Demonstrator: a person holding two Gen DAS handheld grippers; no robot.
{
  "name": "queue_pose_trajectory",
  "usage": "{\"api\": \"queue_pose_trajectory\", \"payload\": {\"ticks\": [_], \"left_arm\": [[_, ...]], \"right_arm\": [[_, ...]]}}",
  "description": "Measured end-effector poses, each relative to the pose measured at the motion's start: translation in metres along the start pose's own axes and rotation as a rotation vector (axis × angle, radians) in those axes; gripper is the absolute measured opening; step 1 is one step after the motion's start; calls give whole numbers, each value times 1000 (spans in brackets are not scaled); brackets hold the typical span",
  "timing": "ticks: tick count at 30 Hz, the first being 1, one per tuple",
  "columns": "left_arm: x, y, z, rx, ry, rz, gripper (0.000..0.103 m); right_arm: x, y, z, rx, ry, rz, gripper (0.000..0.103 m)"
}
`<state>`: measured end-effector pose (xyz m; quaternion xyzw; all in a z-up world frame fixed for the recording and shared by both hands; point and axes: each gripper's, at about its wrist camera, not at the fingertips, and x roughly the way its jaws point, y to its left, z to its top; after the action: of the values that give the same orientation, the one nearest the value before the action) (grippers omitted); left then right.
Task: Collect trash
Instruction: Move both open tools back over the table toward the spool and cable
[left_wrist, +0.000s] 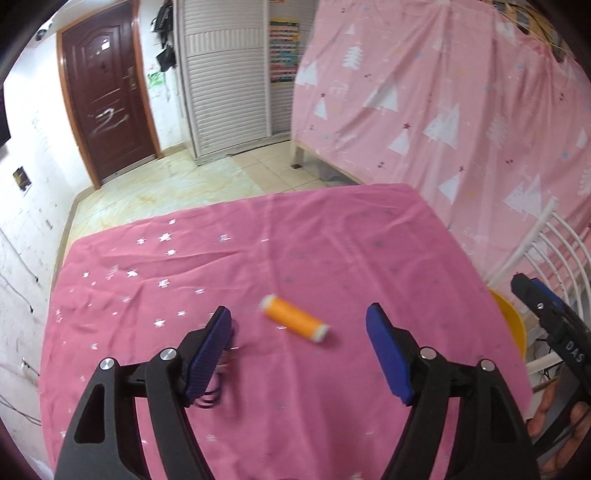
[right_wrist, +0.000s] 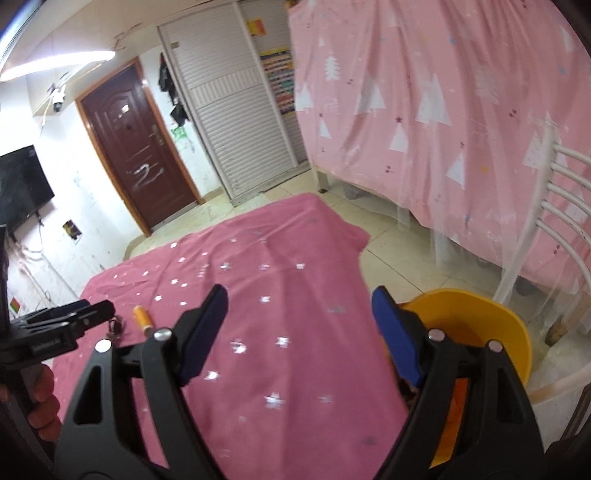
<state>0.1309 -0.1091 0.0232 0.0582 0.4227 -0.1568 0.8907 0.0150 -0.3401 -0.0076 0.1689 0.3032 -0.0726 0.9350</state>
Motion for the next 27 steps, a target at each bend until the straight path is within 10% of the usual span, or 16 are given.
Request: {"api": "queue_pose_trajectory", "payload": {"ticks": [19, 27], "left_arm": [[41, 70, -31, -52, 95, 18, 70], [41, 65, -42, 2, 73, 11, 49]], "right_arm": [[53, 107, -15, -216, 133, 90, 77], [67, 134, -18, -301, 169, 115, 77]]}}
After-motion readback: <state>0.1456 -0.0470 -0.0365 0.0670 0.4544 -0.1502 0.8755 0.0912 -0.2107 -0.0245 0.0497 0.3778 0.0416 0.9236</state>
